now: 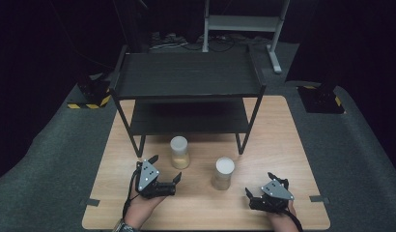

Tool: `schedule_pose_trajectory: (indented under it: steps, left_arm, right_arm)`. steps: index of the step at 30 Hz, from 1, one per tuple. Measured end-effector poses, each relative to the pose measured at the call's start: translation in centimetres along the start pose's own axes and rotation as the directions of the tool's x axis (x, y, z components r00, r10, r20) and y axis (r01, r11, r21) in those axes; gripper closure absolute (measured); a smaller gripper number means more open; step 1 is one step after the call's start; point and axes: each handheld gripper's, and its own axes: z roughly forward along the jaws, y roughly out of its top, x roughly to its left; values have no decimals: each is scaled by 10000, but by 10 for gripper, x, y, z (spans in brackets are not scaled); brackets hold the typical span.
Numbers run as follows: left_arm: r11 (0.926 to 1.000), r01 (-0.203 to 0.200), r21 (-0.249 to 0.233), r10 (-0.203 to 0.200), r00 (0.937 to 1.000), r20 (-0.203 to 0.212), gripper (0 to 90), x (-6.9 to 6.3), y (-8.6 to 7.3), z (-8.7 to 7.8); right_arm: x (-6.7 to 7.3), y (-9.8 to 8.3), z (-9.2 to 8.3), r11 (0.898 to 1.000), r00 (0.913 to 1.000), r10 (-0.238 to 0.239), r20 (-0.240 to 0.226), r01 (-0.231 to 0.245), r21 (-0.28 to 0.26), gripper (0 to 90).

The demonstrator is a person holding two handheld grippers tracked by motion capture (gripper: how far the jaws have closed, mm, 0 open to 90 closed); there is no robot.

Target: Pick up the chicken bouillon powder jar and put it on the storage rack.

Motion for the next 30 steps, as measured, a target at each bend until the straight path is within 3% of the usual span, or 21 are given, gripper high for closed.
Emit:
schedule_pose_trajectory:
  steps: [30]
  left_arm:
    - [9997, 227, 106, -225, 9997, -137, 4, 5, 9, 47]
  right_arm:
    - [-1, 0, 0, 10000, 10000, 84, -14, -84, -18, 6]
